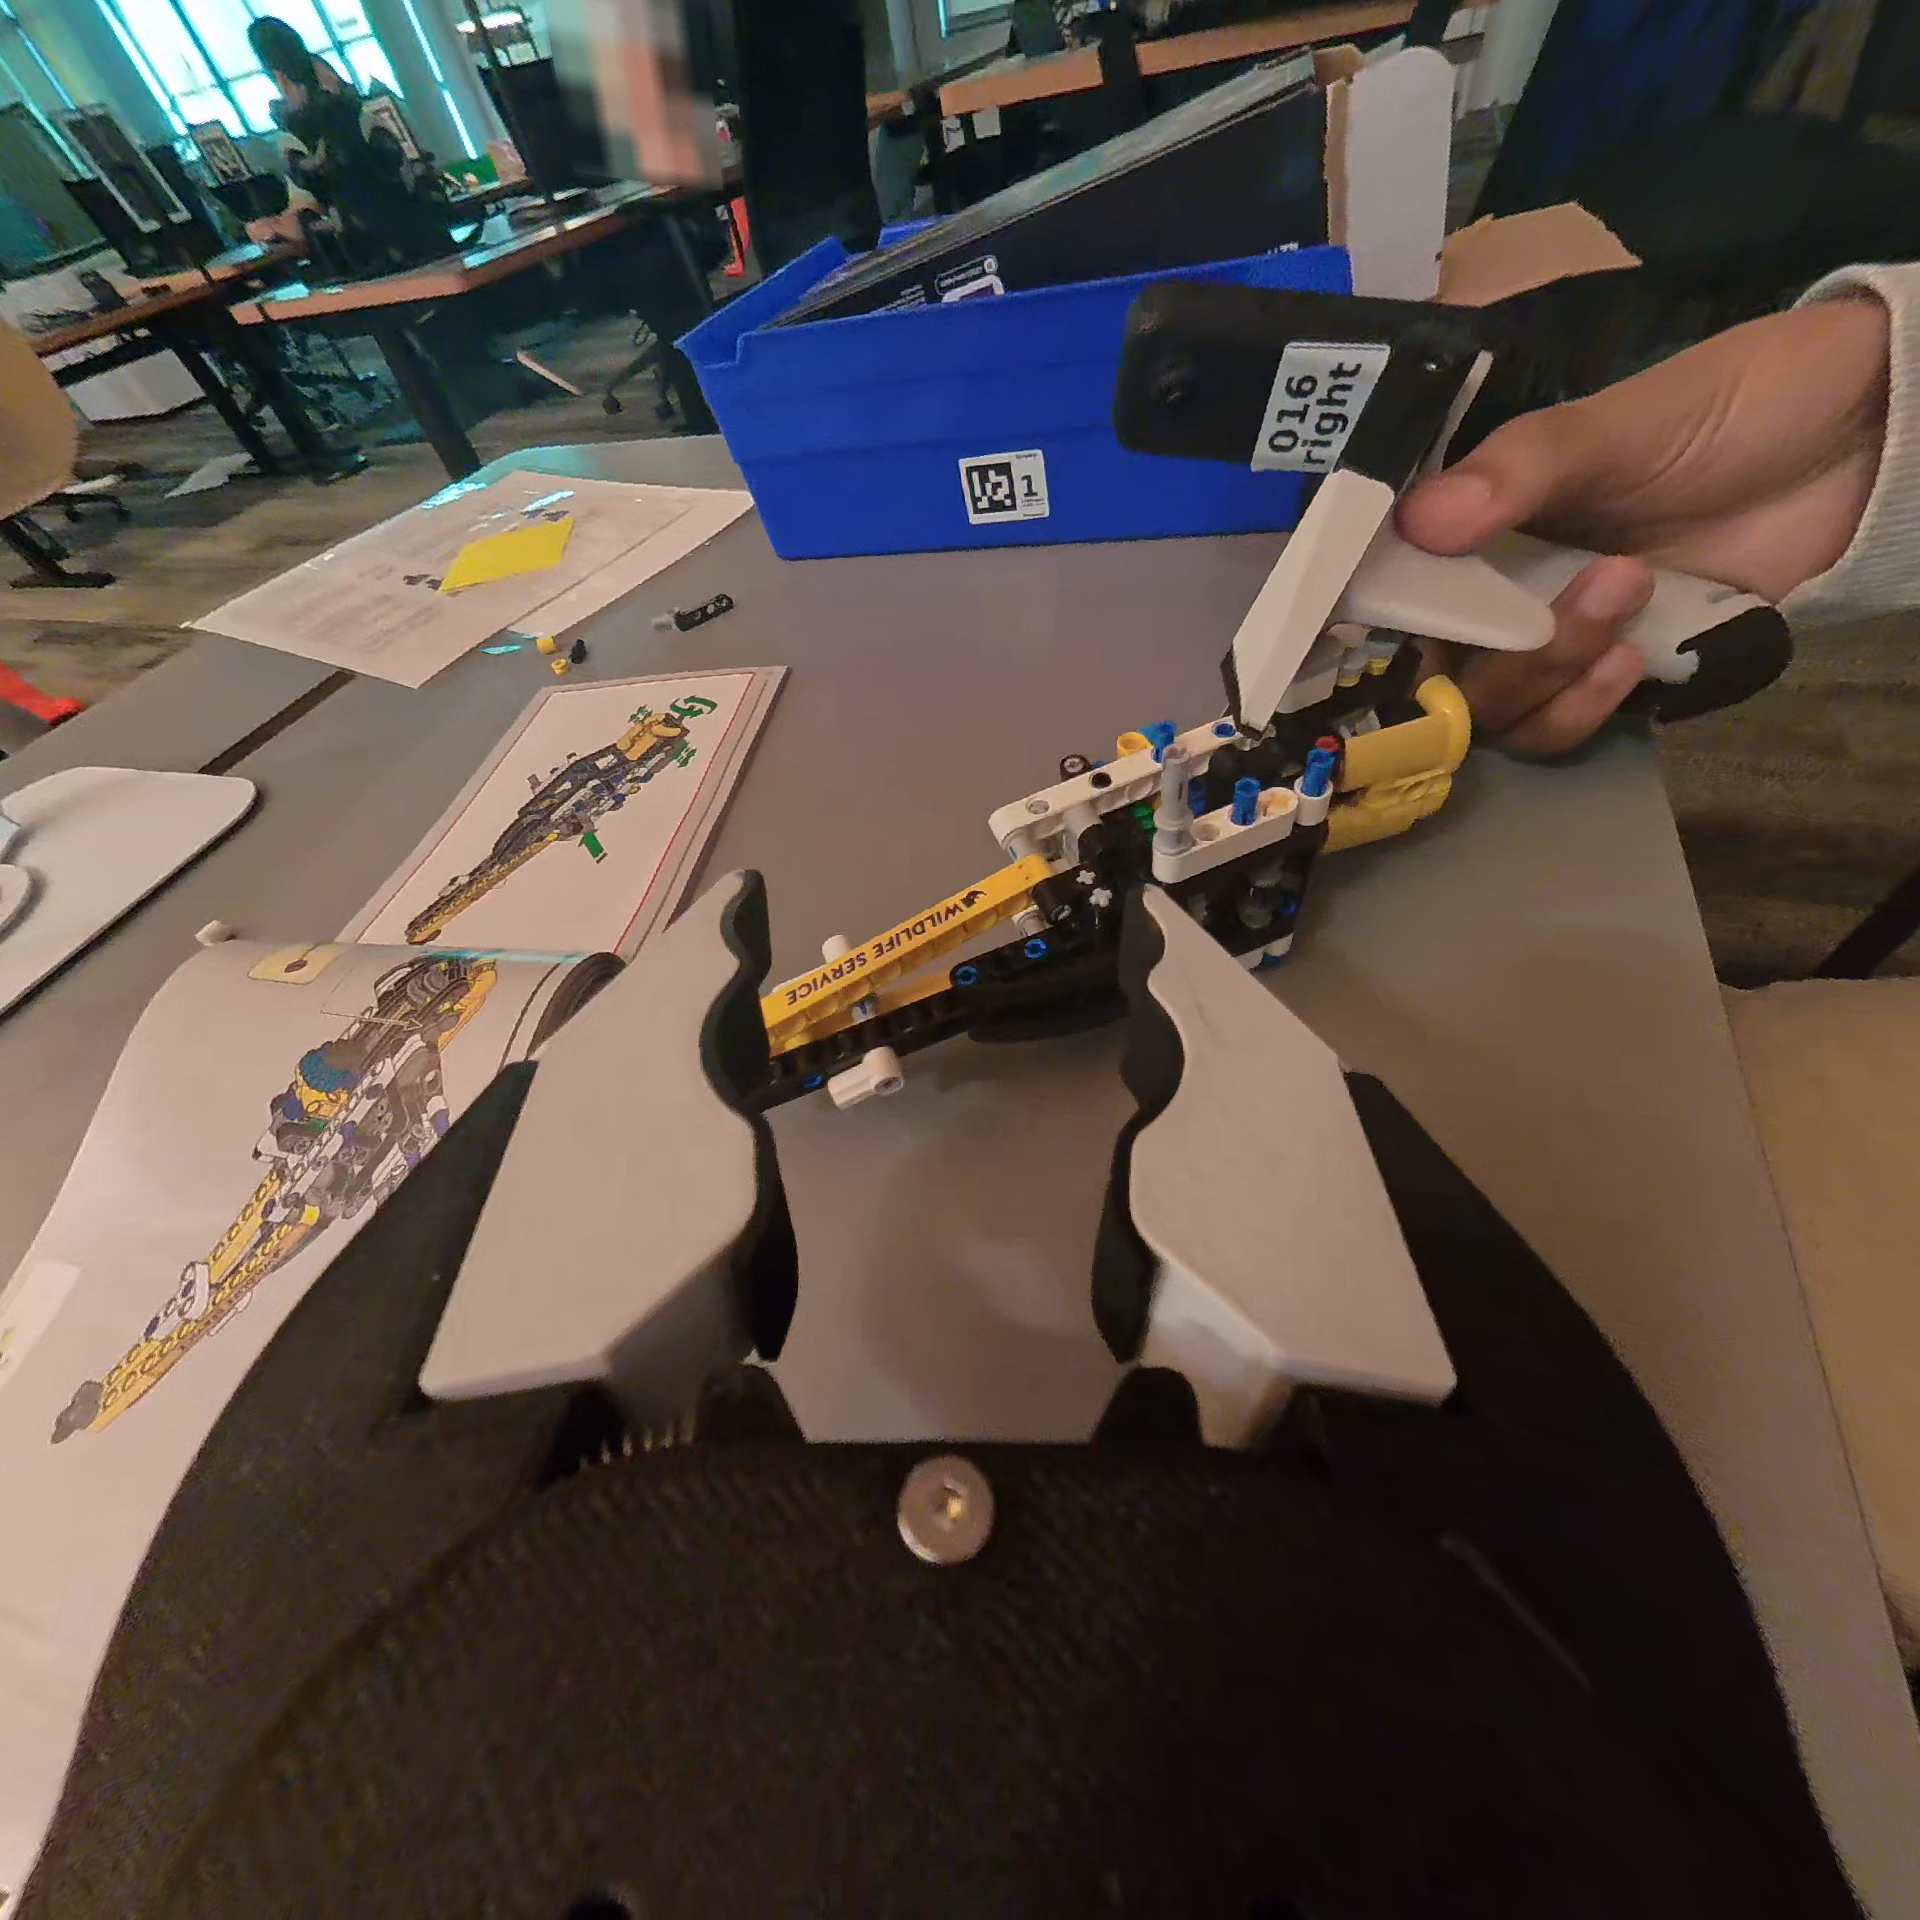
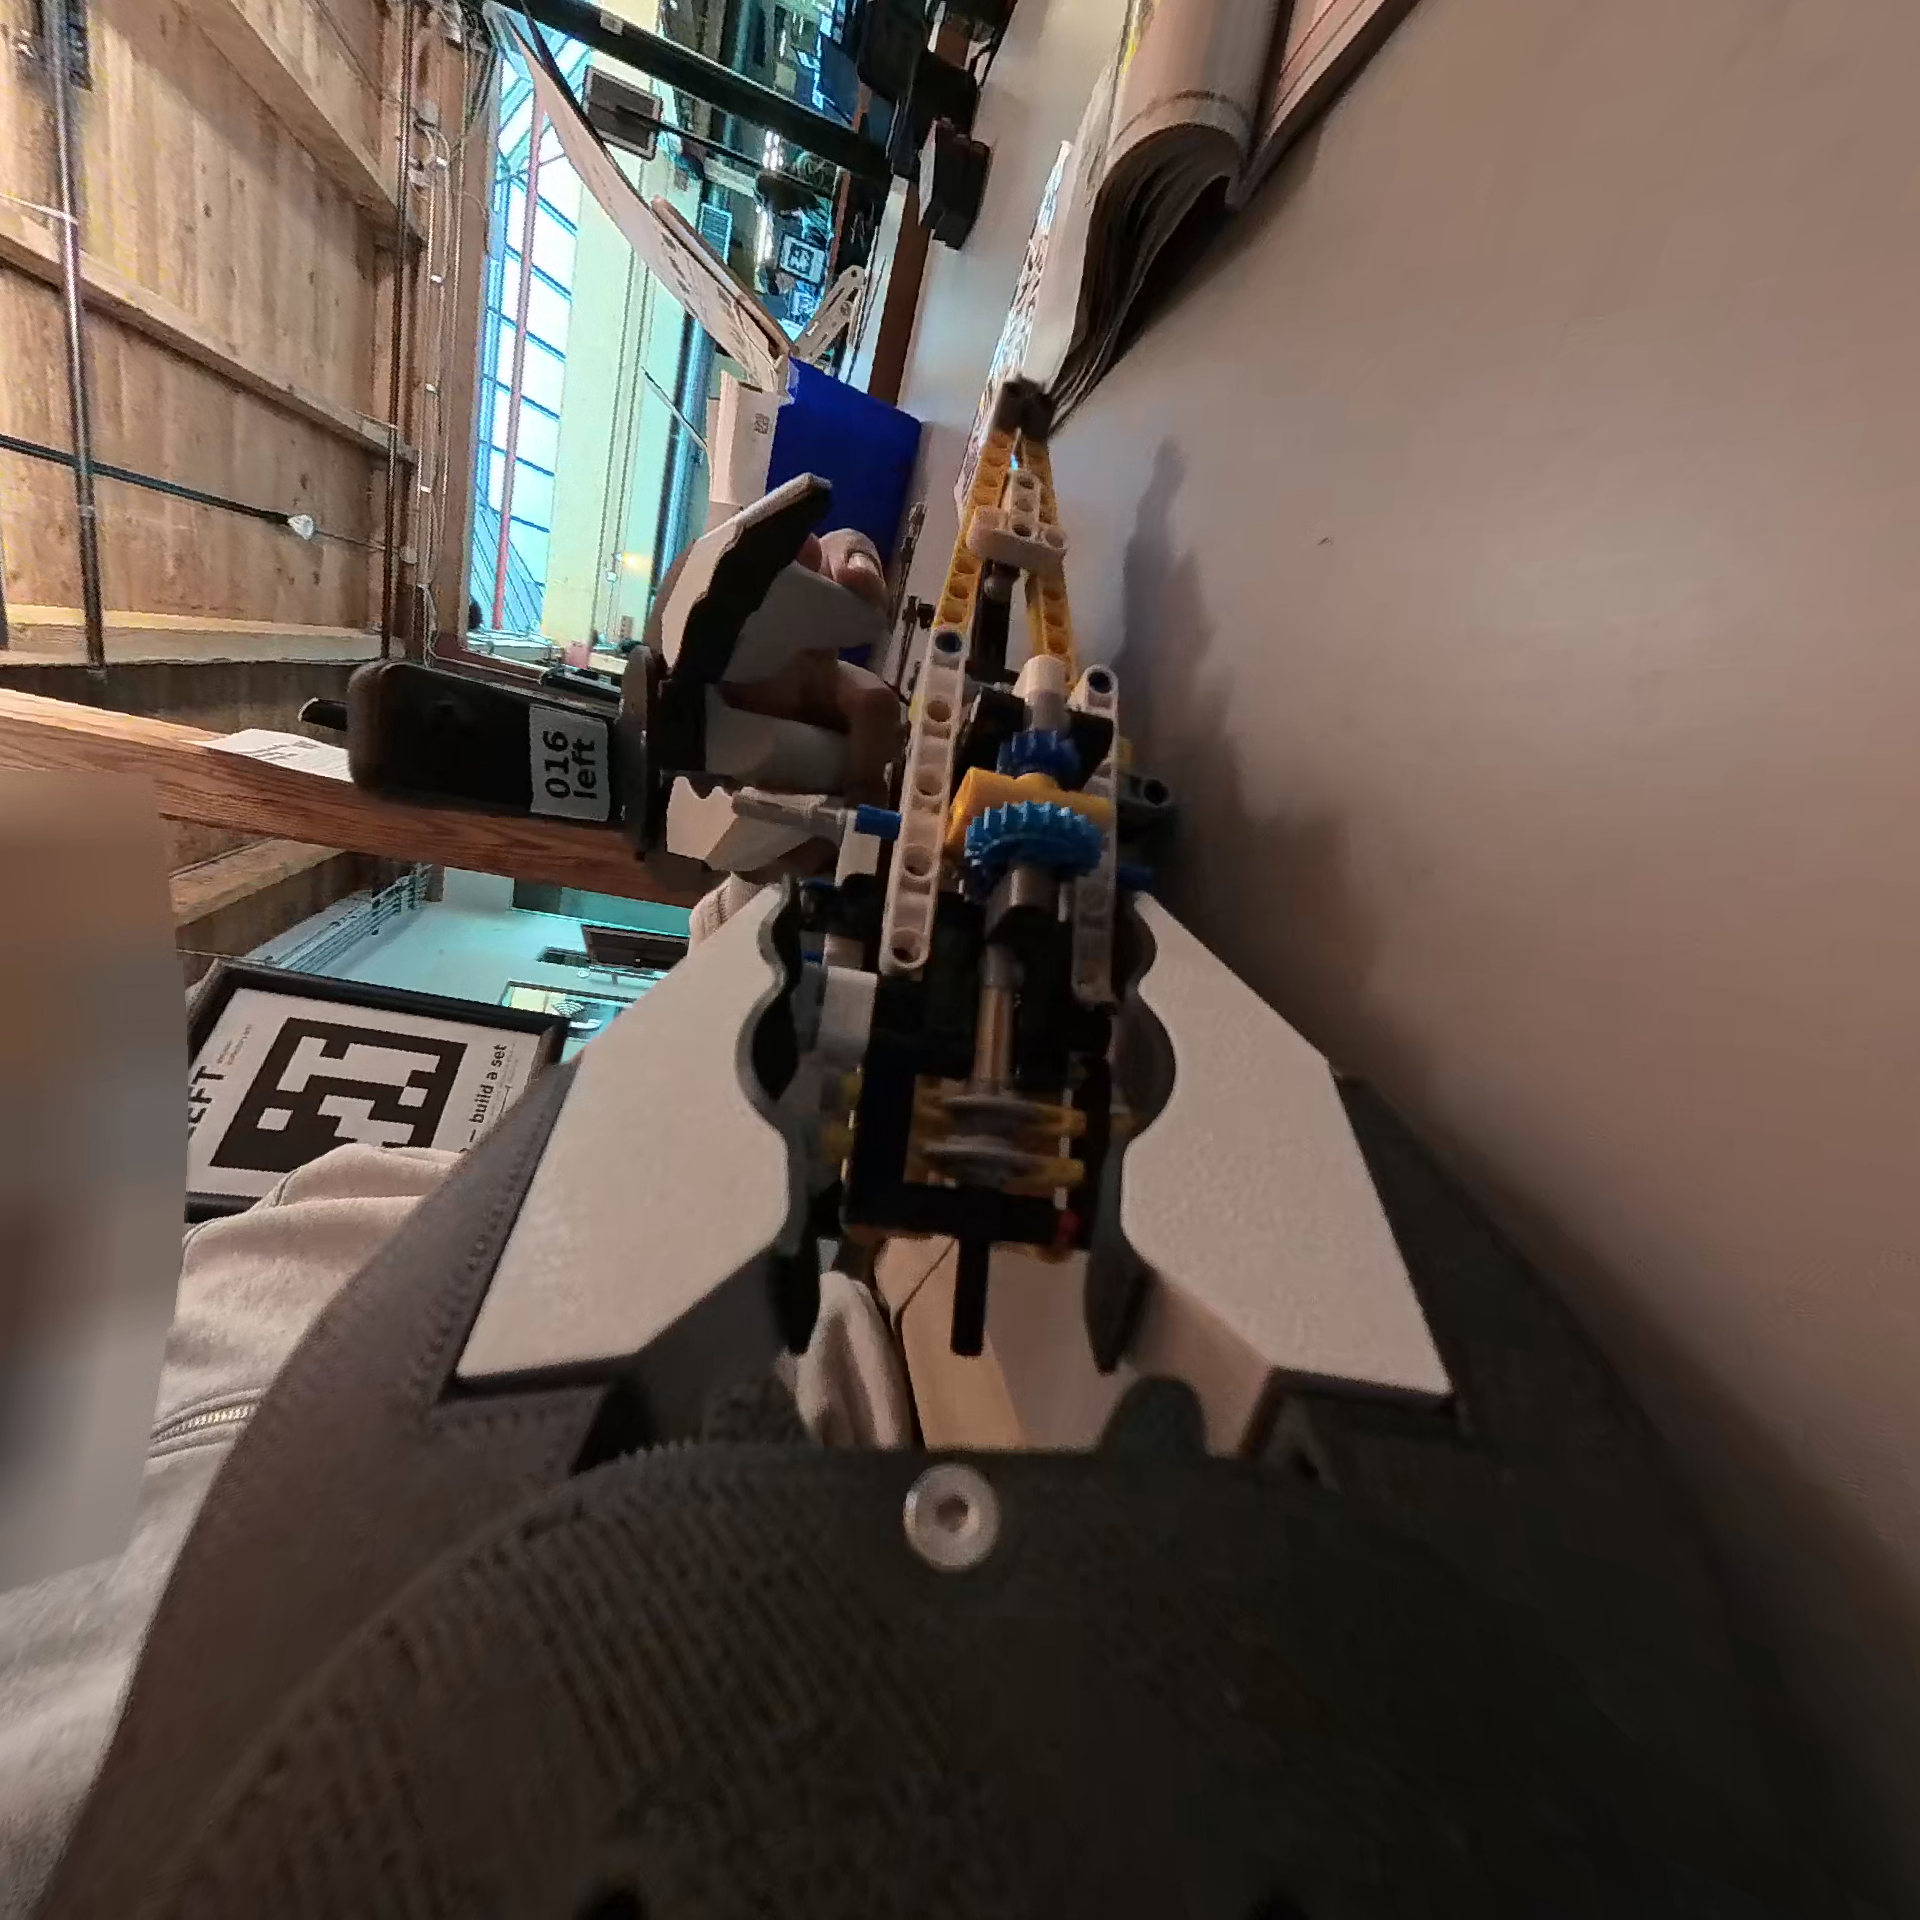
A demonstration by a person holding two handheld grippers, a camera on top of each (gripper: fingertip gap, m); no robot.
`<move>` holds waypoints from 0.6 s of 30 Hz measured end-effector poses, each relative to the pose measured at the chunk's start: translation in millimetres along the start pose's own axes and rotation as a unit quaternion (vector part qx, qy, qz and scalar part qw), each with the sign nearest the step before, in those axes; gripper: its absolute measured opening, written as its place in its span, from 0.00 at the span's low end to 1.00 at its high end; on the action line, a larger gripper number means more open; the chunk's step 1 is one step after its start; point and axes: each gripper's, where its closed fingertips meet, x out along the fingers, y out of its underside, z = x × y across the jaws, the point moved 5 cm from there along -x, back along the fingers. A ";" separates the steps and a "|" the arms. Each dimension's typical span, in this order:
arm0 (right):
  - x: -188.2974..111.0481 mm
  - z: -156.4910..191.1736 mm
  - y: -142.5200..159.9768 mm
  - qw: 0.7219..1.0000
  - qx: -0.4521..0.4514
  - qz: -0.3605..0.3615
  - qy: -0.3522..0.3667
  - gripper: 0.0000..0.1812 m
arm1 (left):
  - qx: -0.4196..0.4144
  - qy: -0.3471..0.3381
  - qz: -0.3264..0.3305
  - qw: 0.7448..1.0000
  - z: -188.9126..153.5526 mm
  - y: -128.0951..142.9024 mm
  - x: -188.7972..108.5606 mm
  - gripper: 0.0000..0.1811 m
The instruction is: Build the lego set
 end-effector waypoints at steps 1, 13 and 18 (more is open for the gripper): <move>0.8 -0.1 0.1 1.000 0.000 -0.001 -0.001 0.32 | 0.001 0.000 0.001 1.000 -0.2 0.1 0.1 0.36; -3.1 -1.3 -2.7 0.999 -0.026 -0.014 0.033 0.29 | -0.028 0.001 -0.006 1.000 5.5 -0.1 -1.5 0.33; -8.4 -1.7 -7.5 0.998 -0.034 -0.032 0.044 0.27 | -0.029 0.000 -0.003 1.000 5.4 0.4 -0.9 0.33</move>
